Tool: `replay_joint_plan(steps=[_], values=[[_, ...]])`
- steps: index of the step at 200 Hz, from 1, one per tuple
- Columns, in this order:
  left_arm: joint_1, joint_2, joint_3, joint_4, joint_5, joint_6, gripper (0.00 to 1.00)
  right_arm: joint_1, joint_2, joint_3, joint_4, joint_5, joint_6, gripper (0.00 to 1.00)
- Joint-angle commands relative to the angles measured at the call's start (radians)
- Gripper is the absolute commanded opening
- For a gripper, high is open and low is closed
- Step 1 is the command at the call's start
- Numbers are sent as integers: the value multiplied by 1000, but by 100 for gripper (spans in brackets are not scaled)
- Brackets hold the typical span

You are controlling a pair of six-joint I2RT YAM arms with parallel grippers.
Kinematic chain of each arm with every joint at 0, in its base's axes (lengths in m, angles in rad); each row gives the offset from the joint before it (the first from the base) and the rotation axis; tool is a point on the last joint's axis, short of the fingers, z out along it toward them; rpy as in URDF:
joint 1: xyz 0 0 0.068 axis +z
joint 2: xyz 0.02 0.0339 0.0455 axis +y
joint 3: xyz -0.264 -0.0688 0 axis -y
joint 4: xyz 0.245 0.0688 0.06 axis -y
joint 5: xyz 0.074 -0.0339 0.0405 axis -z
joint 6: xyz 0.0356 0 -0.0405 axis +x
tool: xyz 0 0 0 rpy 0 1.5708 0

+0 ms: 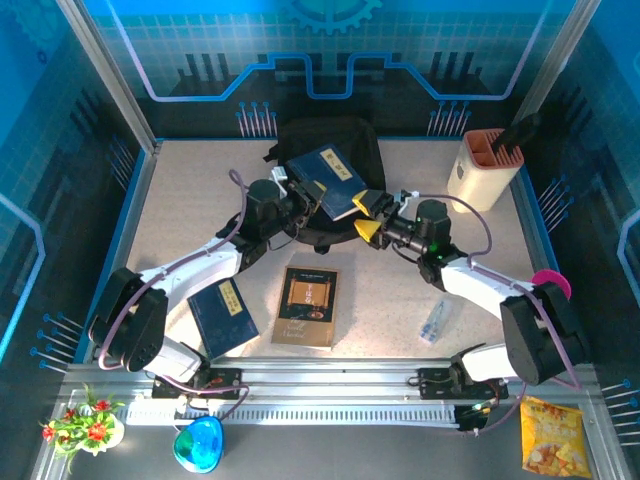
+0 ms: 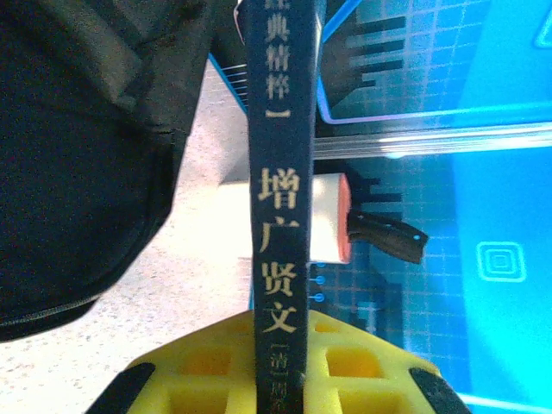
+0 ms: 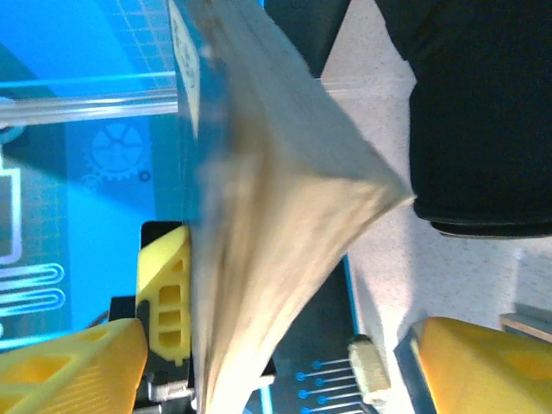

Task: Pack the student bag
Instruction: Pass the book.

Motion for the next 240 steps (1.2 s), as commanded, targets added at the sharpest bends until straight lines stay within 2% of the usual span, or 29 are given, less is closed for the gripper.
replay_joint_plan(steps=[1,33,68,86,105,115,144,202,240], values=[[-22,6,-6,138,-7,-79,0,24,53,26,119,49,56,77],[-40,-8,-1,80,-21,-75,0,38,139,15,293,62,122,53],[-42,-27,2,3,-36,-39,0,41,180,-4,372,53,144,24],[-42,-35,2,-37,-45,-2,16,32,174,-12,351,40,115,11],[-42,-53,6,-124,-62,85,39,8,142,-26,279,30,50,7],[-42,-61,21,-204,-66,166,46,-14,118,-35,250,24,8,6],[-71,-43,73,-460,-160,430,51,-103,19,-48,91,-13,-145,6],[-83,119,194,-601,-84,789,64,-307,-186,-15,-350,-44,-494,4],[-82,271,388,-731,4,1183,65,-384,-239,24,-506,-38,-618,4]])
